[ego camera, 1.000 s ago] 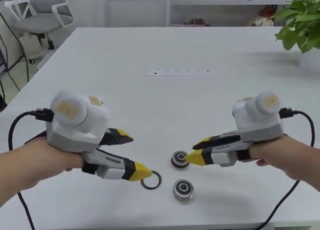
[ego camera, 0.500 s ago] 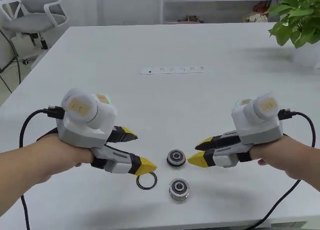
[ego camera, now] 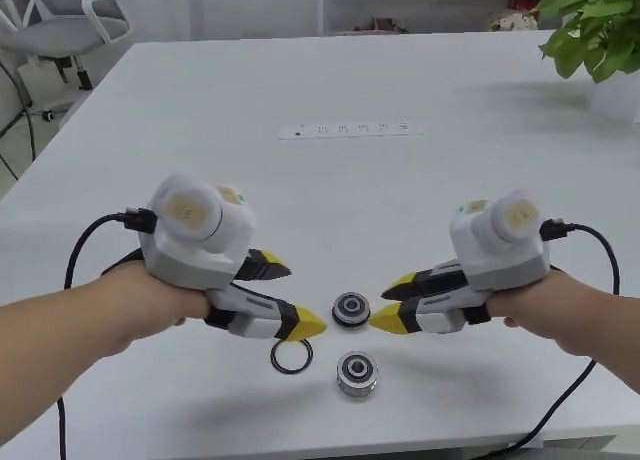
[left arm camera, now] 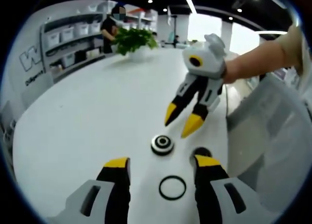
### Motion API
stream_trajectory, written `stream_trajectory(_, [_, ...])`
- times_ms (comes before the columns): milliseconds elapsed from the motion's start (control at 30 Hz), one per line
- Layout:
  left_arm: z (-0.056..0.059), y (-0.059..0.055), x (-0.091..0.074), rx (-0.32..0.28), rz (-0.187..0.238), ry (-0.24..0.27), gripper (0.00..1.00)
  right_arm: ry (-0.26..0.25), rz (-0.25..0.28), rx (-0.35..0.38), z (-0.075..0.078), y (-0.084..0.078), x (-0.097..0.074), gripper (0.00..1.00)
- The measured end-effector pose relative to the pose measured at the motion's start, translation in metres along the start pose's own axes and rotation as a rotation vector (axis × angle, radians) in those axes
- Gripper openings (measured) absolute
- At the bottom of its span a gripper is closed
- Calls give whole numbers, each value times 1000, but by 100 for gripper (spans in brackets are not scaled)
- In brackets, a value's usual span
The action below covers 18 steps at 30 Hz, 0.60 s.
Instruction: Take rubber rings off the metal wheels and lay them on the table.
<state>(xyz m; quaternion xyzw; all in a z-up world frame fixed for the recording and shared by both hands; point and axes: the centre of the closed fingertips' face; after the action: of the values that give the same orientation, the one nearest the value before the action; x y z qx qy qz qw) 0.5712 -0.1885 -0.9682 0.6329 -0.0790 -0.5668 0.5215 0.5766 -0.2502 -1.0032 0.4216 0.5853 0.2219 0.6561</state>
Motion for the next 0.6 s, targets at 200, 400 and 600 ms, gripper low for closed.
stream_trajectory(200, [-1, 1, 11, -5, -4, -9, 50, 8, 2, -1, 2, -2, 7, 24])
stream_trajectory(400, [0, 1, 23, -13, -9, -18, 47, 17, 5, -7, 3, -4, 12, 22])
stream_trajectory(600, [0, 1, 32, -9, -16, -31, 44, 27, 5, -16, 4, -7, 15, 20])
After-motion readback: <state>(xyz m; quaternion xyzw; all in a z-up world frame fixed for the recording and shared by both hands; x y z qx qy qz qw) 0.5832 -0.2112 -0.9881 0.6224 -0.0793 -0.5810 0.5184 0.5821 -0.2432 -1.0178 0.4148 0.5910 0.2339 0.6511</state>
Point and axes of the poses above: the centre of the closed fingertips' face, and the gripper's own axes: x roughly forward along the fingers, z roughly to its right, y roughly out of its top, and after that the axes turned 11 degrees about -x, right-handed
